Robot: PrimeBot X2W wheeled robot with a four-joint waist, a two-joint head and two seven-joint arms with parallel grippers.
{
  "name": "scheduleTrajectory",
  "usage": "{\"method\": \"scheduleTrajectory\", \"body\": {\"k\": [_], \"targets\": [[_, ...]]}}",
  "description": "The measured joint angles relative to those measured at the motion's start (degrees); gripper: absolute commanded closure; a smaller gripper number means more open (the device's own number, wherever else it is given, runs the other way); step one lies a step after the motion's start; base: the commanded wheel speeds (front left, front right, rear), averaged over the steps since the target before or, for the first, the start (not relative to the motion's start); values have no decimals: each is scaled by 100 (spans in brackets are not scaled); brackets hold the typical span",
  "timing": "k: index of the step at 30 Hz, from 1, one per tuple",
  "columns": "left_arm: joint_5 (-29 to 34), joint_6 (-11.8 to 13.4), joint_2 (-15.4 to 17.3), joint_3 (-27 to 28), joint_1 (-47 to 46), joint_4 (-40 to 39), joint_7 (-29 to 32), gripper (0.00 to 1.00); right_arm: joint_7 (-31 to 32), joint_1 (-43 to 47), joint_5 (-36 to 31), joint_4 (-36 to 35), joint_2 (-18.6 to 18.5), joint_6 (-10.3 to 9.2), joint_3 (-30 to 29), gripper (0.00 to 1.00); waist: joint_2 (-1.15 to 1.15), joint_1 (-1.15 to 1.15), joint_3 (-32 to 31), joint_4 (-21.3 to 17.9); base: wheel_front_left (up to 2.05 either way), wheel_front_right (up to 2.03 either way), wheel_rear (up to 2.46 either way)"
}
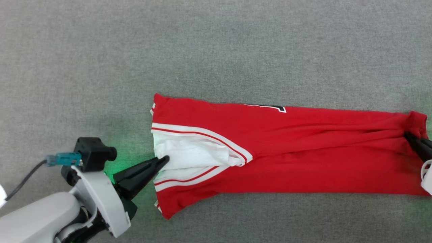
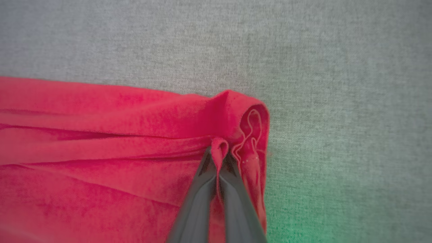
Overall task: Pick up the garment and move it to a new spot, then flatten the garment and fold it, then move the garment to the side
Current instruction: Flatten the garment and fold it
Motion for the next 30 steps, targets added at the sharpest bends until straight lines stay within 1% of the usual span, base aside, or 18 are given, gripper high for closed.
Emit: {"method": "scheduleTrajectory", "body": {"k": [5, 6, 7, 8, 9, 10, 11, 14, 17, 19, 23, 25, 28, 30], "targets": [[-30, 0, -230, 31, 54, 280, -81, 100, -178, -150, -27, 197, 30, 1, 154, 100, 0, 0, -2, -16, 0, 0, 0], [-33, 0, -272, 34, 72, 304, -104, 91, -234, -158, -26, 214, 33, 1, 181, 86, 0, 0, -21, -11, 0, 0, 0], [-54, 0, -312, 63, 85, 322, -121, 69, -299, -158, -21, 215, 31, 0, 202, 64, 0, 0, -47, -4, 0, 0, 0], [-92, 0, -343, 104, 94, 327, -146, 42, -375, -155, 2, 198, 21, -2, 230, 52, 0, 0, -78, 6, 0, 0, 0], [-105, 0, -365, 140, 102, 330, -156, 9, -442, -152, 43, 169, 16, -2, 244, 20, 0, 0, -113, 19, 0, 0, 0], [-151, 0, -381, 188, 130, 344, -182, 0, -483, -143, 100, 148, 21, -2, 248, 2, 0, 0, -152, 33, 0, 0, 0], [-200, 0, -400, 245, 181, 365, -196, 0, -528, -120, 104, 118, -4, -2, 252, 0, 0, 0, -197, 49, 0, 0, 0], [-236, 0, -483, 431, 336, 436, -221, 0, -597, 13, 214, 38, -131, -2, 156, 0, 0, 0, -348, 107, 0, 0, 0], [-235, 0, -682, 944, 568, 573, -232, 0, -597, 163, 316, 21, -194, -2, -15, 0, 0, 0, -509, 183, 0, 0, 0], [-160, 4, -890, 1328, 803, 717, -244, 0, -593, 288, 350, 38, -244, -2, -141, 0, 0, 0, -607, 255, 0, 0, 0], [254, 98, -1338, 2020, 1372, 1083, -244, 0, -569, 552, 407, 112, -261, -2, -390, 0, 0, 0, -766, 451, 0, 0, 0], [525, 207, -1591, 2388, 1653, 1282, -242, 0, -531, 698, 430, 160, -264, -2, -524, 0, 0, 0, -842, 554, 0, 0, 0], [818, 214, -1972, 2932, 2125, 1507, -244, 0, -391, 910, 459, 224, -256, -2, -721, 0, 0, 0, -952, 716, 0, 0, 0], [1074, 198, -2140, 3203, 2381, 1639, -244, 0, -305, 1035, 492, 248, -250, -2, -853, 0, 0, 0, -1020, 822, 0, 0, 0]]}}
